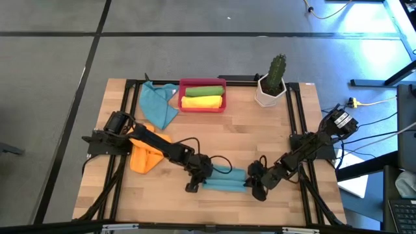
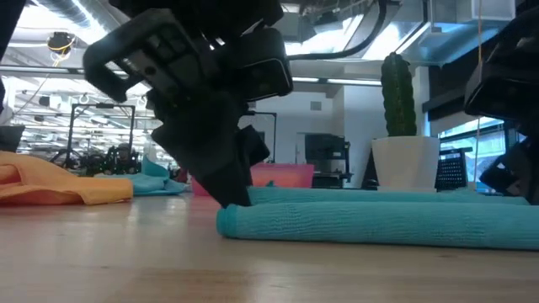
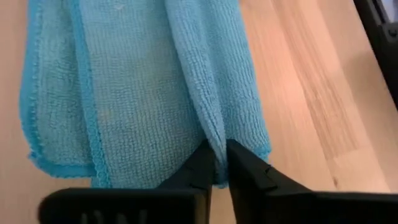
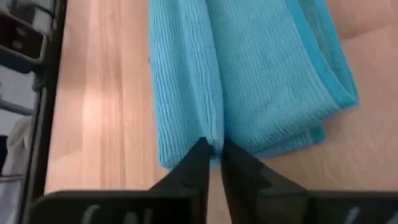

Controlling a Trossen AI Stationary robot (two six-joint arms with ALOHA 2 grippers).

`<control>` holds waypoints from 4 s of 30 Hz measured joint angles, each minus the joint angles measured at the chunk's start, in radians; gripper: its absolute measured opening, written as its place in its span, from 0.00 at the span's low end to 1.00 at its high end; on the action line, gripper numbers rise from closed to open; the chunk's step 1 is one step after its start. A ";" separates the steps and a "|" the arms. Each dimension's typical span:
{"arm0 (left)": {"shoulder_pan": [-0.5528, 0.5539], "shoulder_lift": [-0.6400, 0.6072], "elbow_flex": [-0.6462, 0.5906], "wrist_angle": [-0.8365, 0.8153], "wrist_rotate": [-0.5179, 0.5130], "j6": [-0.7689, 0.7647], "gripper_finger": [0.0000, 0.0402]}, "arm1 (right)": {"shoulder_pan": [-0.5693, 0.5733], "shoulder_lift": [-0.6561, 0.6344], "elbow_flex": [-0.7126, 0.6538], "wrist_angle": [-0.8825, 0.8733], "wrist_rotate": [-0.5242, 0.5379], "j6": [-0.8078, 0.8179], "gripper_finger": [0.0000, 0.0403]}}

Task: Roll microfiber towels into tight, uniform cylinder then place into a basket
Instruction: Roll the bottom blue towel

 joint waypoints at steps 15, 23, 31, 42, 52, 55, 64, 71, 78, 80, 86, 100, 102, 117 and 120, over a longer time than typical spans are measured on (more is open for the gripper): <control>-0.001 -0.063 -0.001 -0.029 -0.151 0.059 0.33 | -0.001 -0.056 0.001 -0.030 -0.029 -0.054 0.30; -0.006 -0.134 0.000 -0.038 -0.267 0.118 0.39 | -0.001 -0.154 0.002 -0.129 -0.021 -0.058 0.30; -0.070 -0.160 0.001 0.015 -0.333 0.192 0.42 | 0.000 -0.230 0.003 -0.133 0.036 -0.161 0.30; -0.226 -0.152 0.001 0.019 -0.440 0.219 0.42 | 0.060 -0.170 0.005 0.079 0.077 -0.375 0.30; -0.316 -0.050 0.002 0.063 -0.498 0.222 0.41 | 0.113 -0.050 0.136 0.062 0.077 -0.474 0.30; -0.327 -0.019 0.001 0.062 -0.543 0.219 0.41 | 0.143 0.012 0.207 0.024 0.063 -0.559 0.30; -0.344 -0.011 0.001 0.073 -0.635 0.234 0.41 | 0.182 0.203 0.404 -0.215 0.076 -0.578 0.33; -0.342 -0.011 0.001 0.081 -0.635 0.235 0.41 | 0.182 0.255 0.457 -0.235 0.090 -0.615 0.50; -0.342 -0.011 0.002 0.083 -0.626 0.235 0.41 | 0.183 0.249 0.479 -0.285 0.177 -0.677 0.64; -0.342 -0.011 0.002 0.088 -0.626 0.234 0.41 | 0.186 0.252 0.479 -0.295 0.206 -0.684 0.63; -0.340 0.028 0.002 0.105 -0.626 0.250 0.41 | 0.187 0.290 0.480 -0.344 0.233 -0.676 0.56; -0.316 0.056 0.003 0.125 -0.654 0.258 0.41 | 0.192 0.307 0.483 -0.403 0.315 -0.646 0.54; -0.311 0.057 0.003 0.124 -0.656 0.258 0.41 | 0.193 0.307 0.483 -0.417 0.328 -0.643 0.54; -0.272 0.058 0.003 0.122 -0.664 0.262 0.41 | 0.193 0.306 0.482 -0.489 0.342 -0.596 0.39; -0.272 0.058 0.003 0.121 -0.665 0.262 0.39 | 0.193 0.307 0.481 -0.492 0.340 -0.597 0.30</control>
